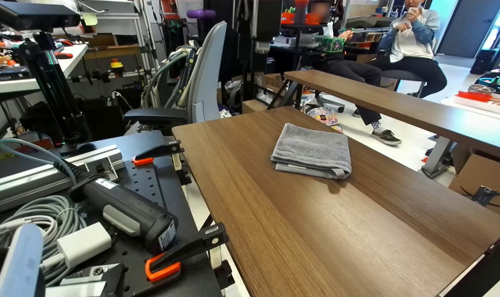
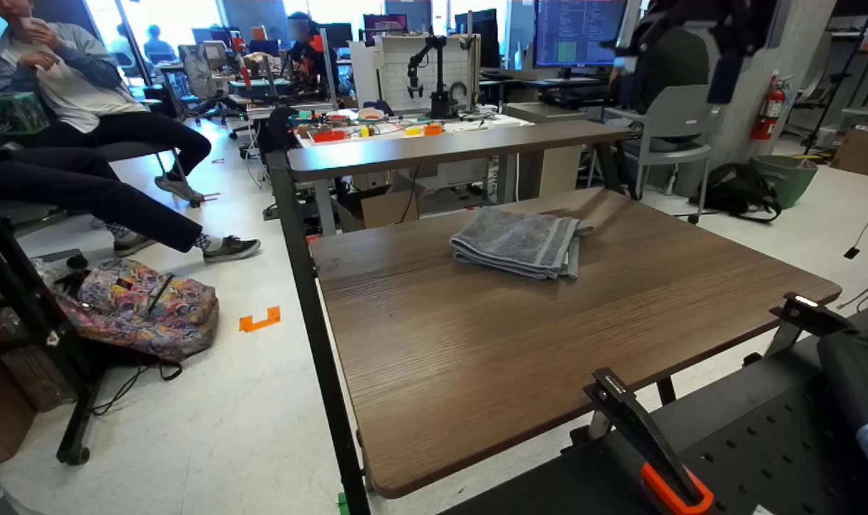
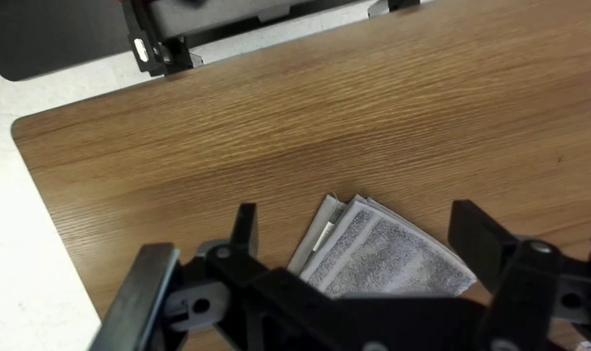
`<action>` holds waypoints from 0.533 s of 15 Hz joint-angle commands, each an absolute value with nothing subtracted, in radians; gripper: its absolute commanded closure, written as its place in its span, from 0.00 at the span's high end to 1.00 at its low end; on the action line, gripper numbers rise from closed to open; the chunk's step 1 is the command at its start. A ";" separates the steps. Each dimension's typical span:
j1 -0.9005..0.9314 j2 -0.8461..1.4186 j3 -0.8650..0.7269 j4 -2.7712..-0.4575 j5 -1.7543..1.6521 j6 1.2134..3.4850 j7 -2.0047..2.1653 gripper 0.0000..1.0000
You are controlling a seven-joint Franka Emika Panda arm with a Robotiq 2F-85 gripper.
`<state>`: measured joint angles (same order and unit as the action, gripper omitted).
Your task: Move the grey towel forwards
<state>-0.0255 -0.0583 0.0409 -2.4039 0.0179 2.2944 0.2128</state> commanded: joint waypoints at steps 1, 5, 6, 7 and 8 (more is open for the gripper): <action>0.002 0.122 0.043 -2.306 -0.003 2.426 0.312 1.00; 0.039 0.288 0.023 -2.190 0.011 2.536 0.390 1.00; 0.048 0.330 0.016 -2.160 0.007 2.557 0.405 1.00; 0.057 0.366 0.007 -2.131 0.006 2.573 0.419 1.00; 0.066 0.405 -0.004 -2.101 0.004 2.586 0.430 1.00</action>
